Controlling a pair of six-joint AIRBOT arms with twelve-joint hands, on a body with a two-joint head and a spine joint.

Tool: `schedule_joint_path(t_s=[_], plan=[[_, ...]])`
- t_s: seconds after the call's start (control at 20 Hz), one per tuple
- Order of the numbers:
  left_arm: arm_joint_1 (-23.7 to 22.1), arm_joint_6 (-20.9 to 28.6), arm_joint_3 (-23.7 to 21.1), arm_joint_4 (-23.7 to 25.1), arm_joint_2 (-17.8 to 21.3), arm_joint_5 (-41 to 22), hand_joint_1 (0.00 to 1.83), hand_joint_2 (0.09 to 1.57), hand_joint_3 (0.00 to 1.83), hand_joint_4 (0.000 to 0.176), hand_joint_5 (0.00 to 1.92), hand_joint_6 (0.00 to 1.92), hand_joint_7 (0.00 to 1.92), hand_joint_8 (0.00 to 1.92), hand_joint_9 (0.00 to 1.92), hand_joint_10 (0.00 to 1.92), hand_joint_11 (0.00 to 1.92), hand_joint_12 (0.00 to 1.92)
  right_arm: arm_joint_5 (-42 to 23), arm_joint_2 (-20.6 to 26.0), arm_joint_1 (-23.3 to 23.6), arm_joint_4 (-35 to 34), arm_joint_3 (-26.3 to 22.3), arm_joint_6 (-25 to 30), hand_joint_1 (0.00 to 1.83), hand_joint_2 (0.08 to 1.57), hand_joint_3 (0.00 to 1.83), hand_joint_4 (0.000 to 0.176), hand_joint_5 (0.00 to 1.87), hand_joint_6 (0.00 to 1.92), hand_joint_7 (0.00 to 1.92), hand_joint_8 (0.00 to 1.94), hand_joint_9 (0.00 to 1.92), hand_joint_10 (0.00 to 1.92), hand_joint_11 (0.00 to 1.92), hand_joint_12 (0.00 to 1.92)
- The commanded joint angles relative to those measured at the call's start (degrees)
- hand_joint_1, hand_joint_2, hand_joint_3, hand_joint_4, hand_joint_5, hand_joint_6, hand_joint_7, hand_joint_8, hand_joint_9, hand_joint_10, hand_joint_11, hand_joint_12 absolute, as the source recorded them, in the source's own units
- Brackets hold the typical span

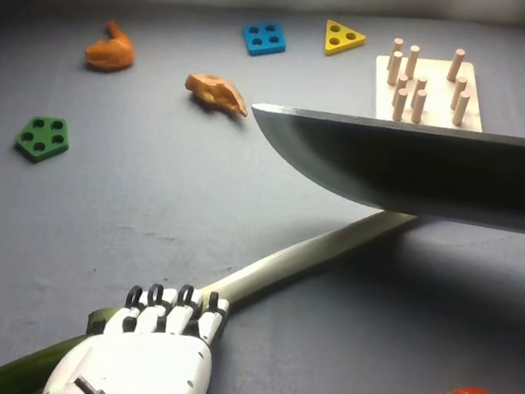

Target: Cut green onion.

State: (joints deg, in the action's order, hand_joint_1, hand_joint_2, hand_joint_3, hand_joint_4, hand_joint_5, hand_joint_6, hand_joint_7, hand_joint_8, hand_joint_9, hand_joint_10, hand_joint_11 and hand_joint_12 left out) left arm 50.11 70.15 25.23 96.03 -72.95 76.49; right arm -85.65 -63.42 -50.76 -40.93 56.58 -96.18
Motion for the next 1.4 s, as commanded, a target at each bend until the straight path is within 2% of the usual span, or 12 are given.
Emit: schedule_joint_path(t_s=[0.0,0.05,0.1,0.15,0.2,0.25,0.35,0.4,0.45,0.5,0.85,1.35], plan=[[-0.08,0.11,0.25,1.96,-0.33,-0.8,0.17,1.35,0.0,0.0,0.02,0.0,0.02,0.0,0.02,0.0,0.0,0.01,-5.11,0.64,0.81,0.83,0.57,-2.84,1.18,0.73,1.11,0.0,0.91,1.76,1.54,1.94,1.63,1.92,1.69,1.92],[-0.08,0.11,0.25,1.96,-0.33,-0.8,0.16,1.35,0.0,0.0,0.02,0.0,0.02,0.0,0.01,0.0,0.0,0.0,-4.73,0.74,2.11,0.83,0.57,-2.84,1.44,0.77,0.95,0.0,1.07,1.86,1.57,1.94,1.65,1.92,1.71,1.92],[-0.09,0.11,0.25,2.03,-0.33,-0.8,0.2,1.35,0.0,0.0,0.03,0.0,0.02,0.0,0.01,0.0,0.0,0.0,-3.75,1.14,4.11,0.83,0.57,-2.84,1.51,0.79,0.87,0.0,1.12,1.89,1.58,1.94,1.65,1.92,1.71,1.92],[-0.09,0.11,0.25,2.1,-0.35,-0.8,0.21,1.35,0.0,0.0,0.04,0.01,0.03,0.0,0.01,0.0,0.0,0.0,-2.23,1.57,5.77,0.83,0.62,-2.84,1.52,0.8,0.85,0.0,1.08,1.84,1.58,1.94,1.66,1.92,1.72,1.92],[-0.08,0.11,0.24,2.12,-0.33,-0.86,0.23,1.34,0.0,0.0,0.06,0.01,0.04,0.01,0.02,0.01,0.0,0.0,0.21,2.16,8.25,0.82,1.03,-2.79,1.19,0.73,1.06,0.0,0.9,1.68,1.56,1.94,1.65,1.92,1.71,1.92],[-0.04,0.11,0.23,2.21,-0.32,-0.9,0.2,1.35,0.0,0.0,0.04,0.01,0.04,0.0,0.01,0.0,0.0,0.0,2.46,2.6,10.32,0.96,1.78,-2.72,1.45,0.72,1.01,0.0,1.12,1.87,1.58,1.94,1.66,1.92,1.71,1.92],[-0.02,0.11,0.22,2.25,-0.31,-0.92,0.19,1.35,0.0,0.0,0.04,0.01,0.04,0.0,0.01,0.0,0.0,0.0,5.72,3.1,12.7,1.48,4.2,-0.09,1.52,0.77,0.89,0.0,1.19,1.92,1.58,1.94,1.65,1.92,1.71,1.92],[-0.02,0.11,0.22,2.27,-0.31,-0.92,0.23,1.35,0.0,0.0,0.06,0.01,0.04,0.0,0.01,0.0,0.0,0.0,7.84,3.3,13.69,2.58,5.53,1.69,1.54,0.77,0.84,0.111,1.23,1.87,1.58,1.94,1.65,1.92,1.7,1.92],[-0.02,0.11,0.22,2.29,-0.31,-0.92,0.2,1.35,0.0,0.0,0.05,0.01,0.04,0.0,0.01,0.0,0.0,0.0,10.09,3.38,14.44,4.36,7.5,3.92,1.54,0.77,0.83,0.163,1.26,1.91,1.58,1.94,1.64,1.92,1.69,1.92],[-0.02,0.11,0.22,2.3,-0.31,-0.92,0.21,1.35,0.0,0.0,0.05,0.0,0.04,0.0,0.01,0.0,0.0,0.0,12.54,3.33,15.13,6.91,10.45,7.69,1.55,0.76,0.83,0.173,1.29,1.92,1.57,1.94,1.64,1.92,1.69,1.92],[-0.09,0.11,0.19,2.39,-0.3,-0.92,0.22,1.33,0.0,0.0,0.12,0.02,0.08,0.01,0.03,0.01,0.01,0.01,18.47,0.89,17.67,14.35,23.57,27.15,1.59,0.74,0.87,0.176,1.31,1.92,1.59,1.94,1.65,1.92,1.7,1.92],[-0.25,0.11,0.09,2.45,-0.22,-0.92,0.24,1.32,0.01,0.0,0.09,0.0,0.06,0.0,0.04,0.0,0.0,0.11,20.62,-7.88,18.56,22.97,40.51,43.18,1.59,0.67,0.95,0.176,1.42,1.92,1.61,1.94,1.64,1.92,1.7,1.92]])
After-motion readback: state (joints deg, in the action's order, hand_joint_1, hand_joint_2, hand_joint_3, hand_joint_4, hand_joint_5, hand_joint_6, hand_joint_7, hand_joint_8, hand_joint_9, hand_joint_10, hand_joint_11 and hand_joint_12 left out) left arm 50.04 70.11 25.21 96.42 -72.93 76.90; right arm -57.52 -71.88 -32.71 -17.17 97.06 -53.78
